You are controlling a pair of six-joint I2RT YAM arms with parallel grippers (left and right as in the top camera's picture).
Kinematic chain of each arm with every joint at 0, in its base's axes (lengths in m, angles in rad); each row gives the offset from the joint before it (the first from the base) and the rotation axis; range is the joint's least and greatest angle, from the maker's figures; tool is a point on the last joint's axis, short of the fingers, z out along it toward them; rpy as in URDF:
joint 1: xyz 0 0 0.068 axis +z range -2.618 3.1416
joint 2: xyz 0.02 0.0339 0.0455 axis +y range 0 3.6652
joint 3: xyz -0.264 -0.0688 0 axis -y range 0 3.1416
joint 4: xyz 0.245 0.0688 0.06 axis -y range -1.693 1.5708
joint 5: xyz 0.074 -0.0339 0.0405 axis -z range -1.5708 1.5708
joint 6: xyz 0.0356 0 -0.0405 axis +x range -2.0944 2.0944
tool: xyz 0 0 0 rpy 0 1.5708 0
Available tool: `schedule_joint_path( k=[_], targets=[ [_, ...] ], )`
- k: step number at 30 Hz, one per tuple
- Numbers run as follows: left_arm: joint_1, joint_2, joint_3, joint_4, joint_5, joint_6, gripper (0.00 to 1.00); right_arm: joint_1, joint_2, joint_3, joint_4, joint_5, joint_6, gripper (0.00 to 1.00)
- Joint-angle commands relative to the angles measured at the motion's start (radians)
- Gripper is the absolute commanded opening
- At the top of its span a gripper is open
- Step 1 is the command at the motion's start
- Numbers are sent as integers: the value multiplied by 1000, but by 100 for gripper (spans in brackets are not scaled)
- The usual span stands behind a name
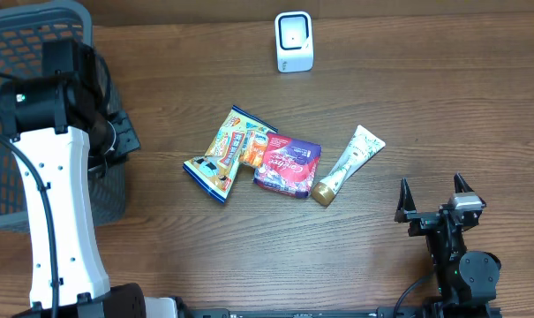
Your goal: Scan the item barcode
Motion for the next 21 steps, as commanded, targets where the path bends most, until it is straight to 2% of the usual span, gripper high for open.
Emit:
schedule_joint_path(
  k=[1,5,10,21],
  targets=[
    [27,5,-40,15,-113,-73,4,-3,-9,-10,6,10,-2,100],
    [41,3,-40,10,-145,-82,4,-3,-9,-10,6,10,-2,100],
    [41,3,-40,-31,-251,-175,4,-3,-9,-10,7,10,-2,100],
    [41,2,-40,-33,-301,-208,4,-3,-9,-10,7,10,-2,100]
  ],
)
